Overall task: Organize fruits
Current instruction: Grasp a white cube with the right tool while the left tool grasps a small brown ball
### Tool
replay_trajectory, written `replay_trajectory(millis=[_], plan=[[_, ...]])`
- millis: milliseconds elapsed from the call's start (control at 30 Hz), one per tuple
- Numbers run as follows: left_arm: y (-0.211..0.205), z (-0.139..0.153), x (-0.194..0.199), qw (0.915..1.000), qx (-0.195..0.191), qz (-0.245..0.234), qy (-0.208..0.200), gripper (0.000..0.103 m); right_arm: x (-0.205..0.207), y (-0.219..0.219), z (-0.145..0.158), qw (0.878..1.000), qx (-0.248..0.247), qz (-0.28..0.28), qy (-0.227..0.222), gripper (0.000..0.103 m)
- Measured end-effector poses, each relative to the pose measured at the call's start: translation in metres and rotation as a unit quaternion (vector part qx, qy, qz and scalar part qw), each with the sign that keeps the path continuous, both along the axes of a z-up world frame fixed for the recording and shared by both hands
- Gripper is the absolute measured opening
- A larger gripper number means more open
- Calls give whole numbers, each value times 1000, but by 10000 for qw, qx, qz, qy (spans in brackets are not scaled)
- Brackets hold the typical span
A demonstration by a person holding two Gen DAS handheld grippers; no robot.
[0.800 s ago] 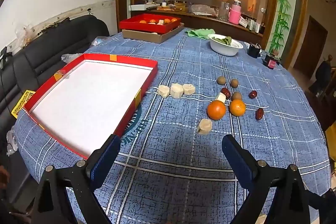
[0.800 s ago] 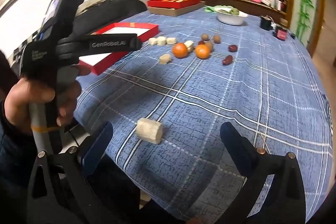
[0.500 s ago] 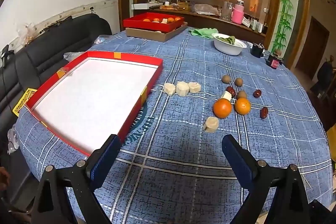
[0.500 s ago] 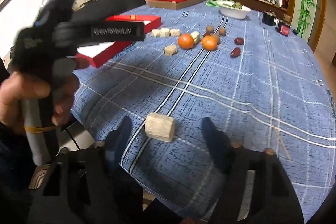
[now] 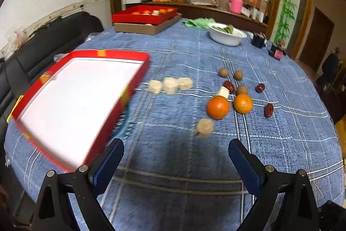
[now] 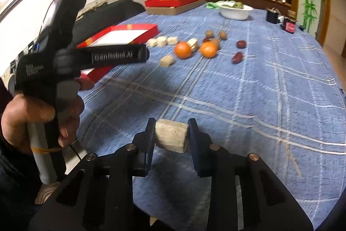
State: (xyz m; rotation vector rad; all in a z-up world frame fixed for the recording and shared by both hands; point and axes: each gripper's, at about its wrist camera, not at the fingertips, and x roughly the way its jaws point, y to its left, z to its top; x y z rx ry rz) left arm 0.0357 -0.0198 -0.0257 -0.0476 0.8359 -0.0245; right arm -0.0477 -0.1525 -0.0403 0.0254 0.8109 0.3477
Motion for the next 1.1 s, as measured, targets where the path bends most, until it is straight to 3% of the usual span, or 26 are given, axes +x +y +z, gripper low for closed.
replay_trajectory(millis=[100, 233, 300, 467, 533, 633, 800, 1033, 1100], plan=[[-14, -5, 14, 9998, -32, -140, 163, 95, 6, -12, 0, 9999, 62, -149, 21, 28], [-34, -18, 38, 9990, 205, -219, 334, 84, 14, -23, 2, 9996, 151, -236, 14, 28], [-40, -22, 43, 9992, 27, -250, 303, 84, 21, -29, 3, 9995, 174, -277, 13, 28], [-50, -28, 51, 9981, 34, -284, 553, 75, 38, -44, 6, 9989, 219, -411, -23, 28], [-52, -26, 53, 9981, 120, -305, 515, 45, 44, -49, 6, 9988, 229, -432, 6, 28], [-50, -26, 54, 9982, 170, -284, 509, 25, 49, -53, 7, 9986, 244, -474, -1, 28], [-47, -28, 56, 9977, 318, -285, 527, 23, 51, -54, 11, 9986, 212, -491, -56, 28], [-23, -19, 35, 9982, -372, -296, 368, 22, 49, -52, 17, 9985, 166, -496, -134, 28], [-15, -15, 28, 9985, -397, -219, 298, 22, 47, -51, 18, 9986, 145, -479, -168, 28]])
